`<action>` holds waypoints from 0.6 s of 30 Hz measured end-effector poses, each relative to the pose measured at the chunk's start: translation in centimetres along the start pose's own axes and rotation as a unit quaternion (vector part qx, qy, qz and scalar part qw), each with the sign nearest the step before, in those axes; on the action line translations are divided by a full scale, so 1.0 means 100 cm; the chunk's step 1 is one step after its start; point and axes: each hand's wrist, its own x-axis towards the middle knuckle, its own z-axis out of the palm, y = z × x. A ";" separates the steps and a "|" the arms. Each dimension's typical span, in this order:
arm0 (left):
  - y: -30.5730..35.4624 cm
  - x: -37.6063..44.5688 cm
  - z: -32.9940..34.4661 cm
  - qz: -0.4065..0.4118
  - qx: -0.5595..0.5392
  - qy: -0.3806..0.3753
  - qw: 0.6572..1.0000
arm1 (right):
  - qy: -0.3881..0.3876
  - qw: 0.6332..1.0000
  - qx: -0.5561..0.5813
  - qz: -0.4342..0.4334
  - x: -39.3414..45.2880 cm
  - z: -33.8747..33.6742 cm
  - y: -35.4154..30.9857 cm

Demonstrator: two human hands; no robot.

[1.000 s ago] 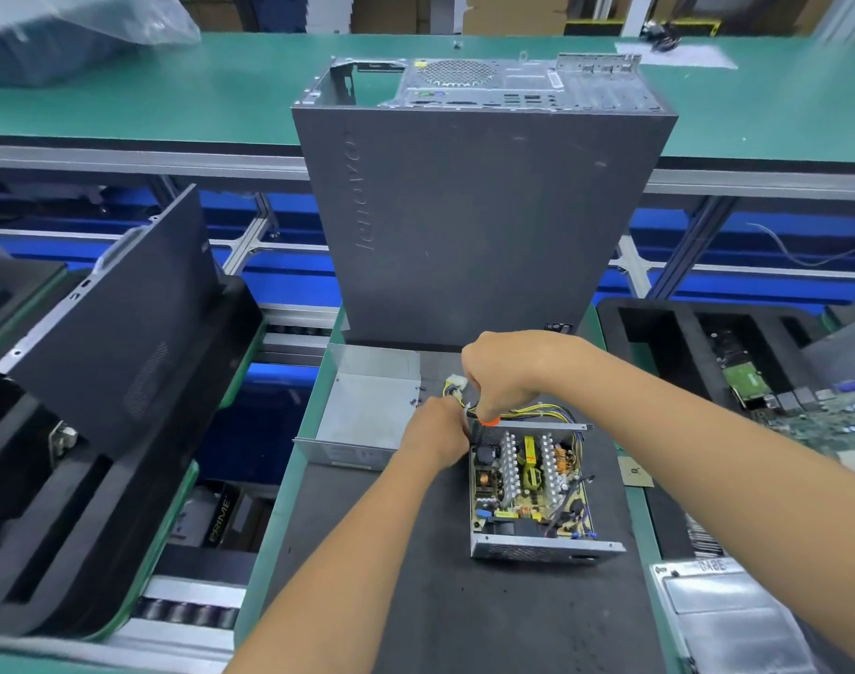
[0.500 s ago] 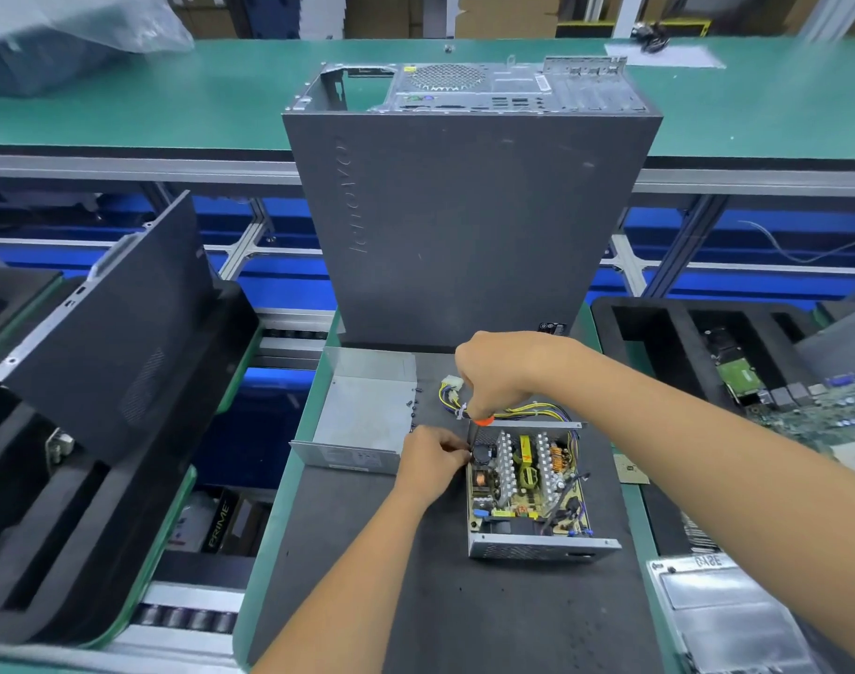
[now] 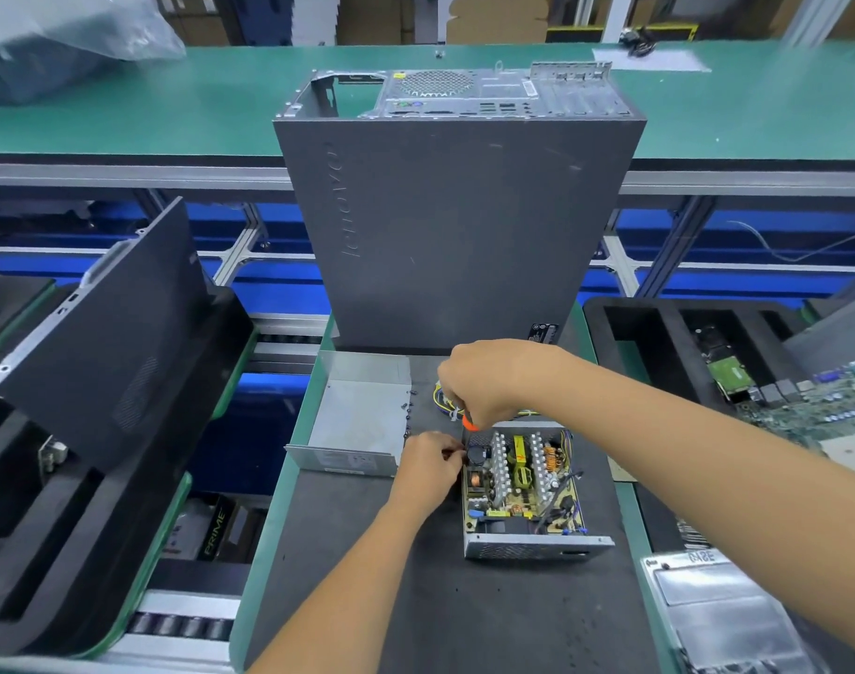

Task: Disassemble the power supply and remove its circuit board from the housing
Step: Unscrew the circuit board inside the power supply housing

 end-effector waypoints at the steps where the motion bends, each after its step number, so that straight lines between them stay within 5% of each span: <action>1: -0.001 0.000 0.001 -0.005 -0.013 0.009 1.000 | -0.003 1.000 -0.002 0.002 0.000 0.000 0.001; 11: -0.006 0.000 0.004 -0.027 -0.079 0.023 0.996 | -0.063 0.985 0.118 0.111 0.011 0.000 0.007; 18: -0.005 0.002 0.003 -0.067 -0.115 0.020 0.991 | -0.067 0.996 0.024 0.062 0.013 0.002 0.009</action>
